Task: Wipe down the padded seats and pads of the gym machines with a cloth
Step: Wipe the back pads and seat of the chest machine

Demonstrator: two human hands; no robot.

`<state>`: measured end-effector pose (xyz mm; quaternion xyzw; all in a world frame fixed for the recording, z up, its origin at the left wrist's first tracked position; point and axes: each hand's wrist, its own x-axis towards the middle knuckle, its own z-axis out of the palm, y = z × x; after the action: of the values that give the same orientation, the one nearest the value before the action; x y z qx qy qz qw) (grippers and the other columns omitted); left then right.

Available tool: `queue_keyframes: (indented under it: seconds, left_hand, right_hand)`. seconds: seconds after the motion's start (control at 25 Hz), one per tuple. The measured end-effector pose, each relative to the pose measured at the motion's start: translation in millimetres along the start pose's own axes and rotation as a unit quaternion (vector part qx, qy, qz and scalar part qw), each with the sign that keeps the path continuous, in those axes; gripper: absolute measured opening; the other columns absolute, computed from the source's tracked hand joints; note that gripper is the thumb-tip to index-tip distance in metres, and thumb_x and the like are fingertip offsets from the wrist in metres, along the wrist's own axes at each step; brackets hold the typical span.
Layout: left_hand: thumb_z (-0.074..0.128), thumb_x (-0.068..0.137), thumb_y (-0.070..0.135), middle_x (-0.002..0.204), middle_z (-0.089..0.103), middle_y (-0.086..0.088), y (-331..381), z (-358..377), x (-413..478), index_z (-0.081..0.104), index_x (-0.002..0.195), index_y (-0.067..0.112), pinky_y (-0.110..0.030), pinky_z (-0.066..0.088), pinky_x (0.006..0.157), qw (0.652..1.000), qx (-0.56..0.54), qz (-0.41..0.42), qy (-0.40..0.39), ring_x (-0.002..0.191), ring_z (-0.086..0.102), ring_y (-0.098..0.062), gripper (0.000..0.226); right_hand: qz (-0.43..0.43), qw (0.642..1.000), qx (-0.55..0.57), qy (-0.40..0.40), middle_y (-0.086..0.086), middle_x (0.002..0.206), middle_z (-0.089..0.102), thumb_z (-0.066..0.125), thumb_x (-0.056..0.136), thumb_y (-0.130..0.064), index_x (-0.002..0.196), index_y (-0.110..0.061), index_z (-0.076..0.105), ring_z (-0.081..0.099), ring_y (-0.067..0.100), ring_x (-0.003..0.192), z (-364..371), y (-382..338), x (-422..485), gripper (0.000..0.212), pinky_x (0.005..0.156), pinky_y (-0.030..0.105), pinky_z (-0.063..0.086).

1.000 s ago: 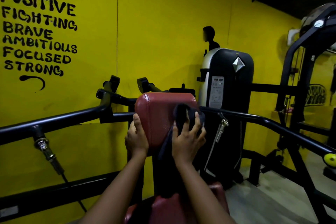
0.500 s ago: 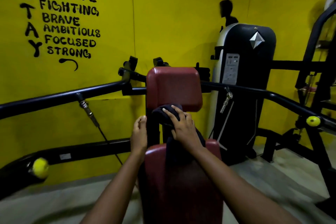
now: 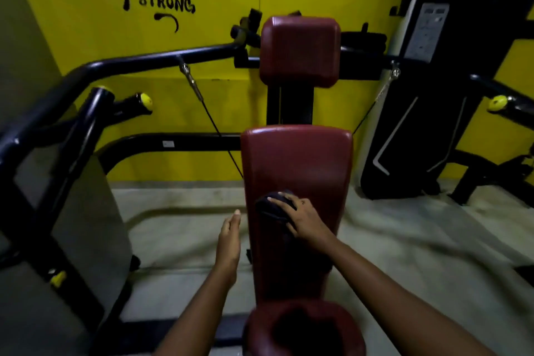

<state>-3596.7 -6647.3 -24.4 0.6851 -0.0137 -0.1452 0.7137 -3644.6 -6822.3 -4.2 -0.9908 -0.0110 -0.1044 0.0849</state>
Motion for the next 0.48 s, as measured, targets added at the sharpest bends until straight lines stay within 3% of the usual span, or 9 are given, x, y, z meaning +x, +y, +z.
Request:
queue_keyframes:
  seconds: [0.2, 0.32, 0.48]
  left_hand:
    - [0.036, 0.100, 0.033, 0.143, 0.043, -0.014, -75.9, -18.8, -67.7, 0.042, 0.137, 0.007, -0.038, 0.030, 0.107, 0.997, 0.009, -0.074, 0.021, 0.131, 0.041, -0.029, 0.046]
    - [0.037, 0.100, 0.026, 0.134, 0.051, -0.019, -118.7, -25.1, -112.3, 0.049, 0.129, 0.002, -0.034, 0.036, 0.100, 0.992, -0.006, -0.124, 0.021, 0.120, 0.049, -0.029, 0.039]
    - [0.038, 0.098, 0.041, 0.133, 0.052, -0.010, -178.9, -23.6, -184.9, 0.050, 0.130, 0.013, -0.034, 0.036, 0.099, 0.979, 0.003, -0.206, 0.005, 0.121, 0.048, -0.026, 0.044]
  right_hand:
    - [0.026, 0.998, -0.006, -0.049, 0.003, 0.153, 0.022, 0.046, 0.096, -0.020, 0.148, -0.032, 0.019, 0.037, 0.032, 0.118, 38.0, -27.1, -80.1, 0.060, 0.099, 0.040, 0.035]
    - [0.033, 0.995, 0.003, -0.092, 0.005, 0.151, 0.027, 0.048, 0.095, -0.023, 0.147, -0.030, 0.026, 0.041, 0.034, 0.114, 63.5, -39.2, -137.3, 0.057, 0.098, 0.045, 0.038]
    - [0.054, 0.984, 0.014, -0.167, 0.005, 0.152, 0.026, 0.045, 0.097, -0.029, 0.147, -0.030, 0.025, 0.041, 0.035, 0.118, 92.9, -41.6, -209.7, 0.054, 0.101, 0.043, 0.036]
